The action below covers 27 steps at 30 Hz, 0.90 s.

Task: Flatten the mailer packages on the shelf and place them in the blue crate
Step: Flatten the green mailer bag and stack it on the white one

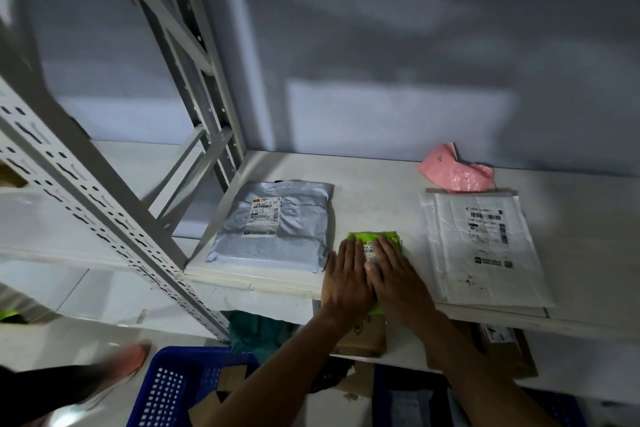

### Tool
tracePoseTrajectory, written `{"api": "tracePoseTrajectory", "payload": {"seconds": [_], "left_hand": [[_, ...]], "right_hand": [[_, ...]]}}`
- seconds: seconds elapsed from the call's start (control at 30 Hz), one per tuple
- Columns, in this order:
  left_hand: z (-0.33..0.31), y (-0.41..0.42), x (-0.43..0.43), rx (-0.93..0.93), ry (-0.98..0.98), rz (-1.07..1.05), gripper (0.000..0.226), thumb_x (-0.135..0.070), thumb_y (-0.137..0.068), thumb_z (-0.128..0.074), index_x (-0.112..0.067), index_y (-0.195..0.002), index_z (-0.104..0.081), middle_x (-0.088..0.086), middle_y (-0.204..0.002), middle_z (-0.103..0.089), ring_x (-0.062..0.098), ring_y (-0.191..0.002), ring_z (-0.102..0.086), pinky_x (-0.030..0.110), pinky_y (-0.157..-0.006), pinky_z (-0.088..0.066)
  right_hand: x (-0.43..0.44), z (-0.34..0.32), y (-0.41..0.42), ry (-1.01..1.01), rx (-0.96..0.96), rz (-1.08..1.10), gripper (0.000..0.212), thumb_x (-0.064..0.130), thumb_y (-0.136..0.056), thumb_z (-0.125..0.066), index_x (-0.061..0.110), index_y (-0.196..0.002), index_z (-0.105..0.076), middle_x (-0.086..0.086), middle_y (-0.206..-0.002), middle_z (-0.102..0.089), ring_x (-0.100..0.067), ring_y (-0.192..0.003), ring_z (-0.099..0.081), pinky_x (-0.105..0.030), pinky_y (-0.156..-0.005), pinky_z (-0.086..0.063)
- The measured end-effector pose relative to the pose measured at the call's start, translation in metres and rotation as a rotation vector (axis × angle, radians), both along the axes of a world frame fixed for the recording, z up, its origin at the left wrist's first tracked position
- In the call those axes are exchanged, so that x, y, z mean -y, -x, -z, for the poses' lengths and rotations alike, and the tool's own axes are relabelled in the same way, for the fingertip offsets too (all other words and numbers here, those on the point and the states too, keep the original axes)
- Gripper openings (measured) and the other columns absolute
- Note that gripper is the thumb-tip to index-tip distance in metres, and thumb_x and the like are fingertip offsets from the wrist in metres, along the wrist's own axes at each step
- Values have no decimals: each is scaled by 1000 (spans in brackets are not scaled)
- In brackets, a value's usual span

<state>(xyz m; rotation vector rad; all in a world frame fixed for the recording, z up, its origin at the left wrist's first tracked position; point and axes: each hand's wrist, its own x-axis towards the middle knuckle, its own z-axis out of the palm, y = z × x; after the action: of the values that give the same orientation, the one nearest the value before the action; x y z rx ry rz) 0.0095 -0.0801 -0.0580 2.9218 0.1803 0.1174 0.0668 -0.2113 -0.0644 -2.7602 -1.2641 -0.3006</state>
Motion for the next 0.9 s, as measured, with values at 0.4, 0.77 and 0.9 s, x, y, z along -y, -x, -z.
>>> {"api": "tracePoseTrajectory", "payload": {"seconds": [0.4, 0.77, 0.9], "left_hand": [[5, 23, -10, 103, -14, 20, 68, -50, -107, -15, -5, -153, -36, 13, -160, -34, 24, -151, -26, 36, -122, -10], [7, 22, -5, 128, 30, 11, 71, -48, -106, -8, -2, -155, -30, 17, -163, -27, 26, -153, -20, 43, -125, -17], [4, 12, -3, 182, 54, 86, 61, -37, -106, -19, 1, -152, -35, 20, -160, -32, 30, -151, -26, 48, -122, -26]], "right_hand": [[17, 14, 11, -128, 113, 43, 29, 17, -108, -43, -3, -114, -62, -33, -148, -43, -47, -142, -37, -57, -106, -44], [22, 20, 13, -98, 27, 128, 40, 24, -110, -35, -4, -121, -61, -32, -153, -38, -46, -146, -32, -58, -110, -39], [12, 0, 18, -208, 36, 114, 42, 24, -110, -27, -4, -122, -56, -29, -143, -51, -43, -137, -47, -53, -110, -44]]}}
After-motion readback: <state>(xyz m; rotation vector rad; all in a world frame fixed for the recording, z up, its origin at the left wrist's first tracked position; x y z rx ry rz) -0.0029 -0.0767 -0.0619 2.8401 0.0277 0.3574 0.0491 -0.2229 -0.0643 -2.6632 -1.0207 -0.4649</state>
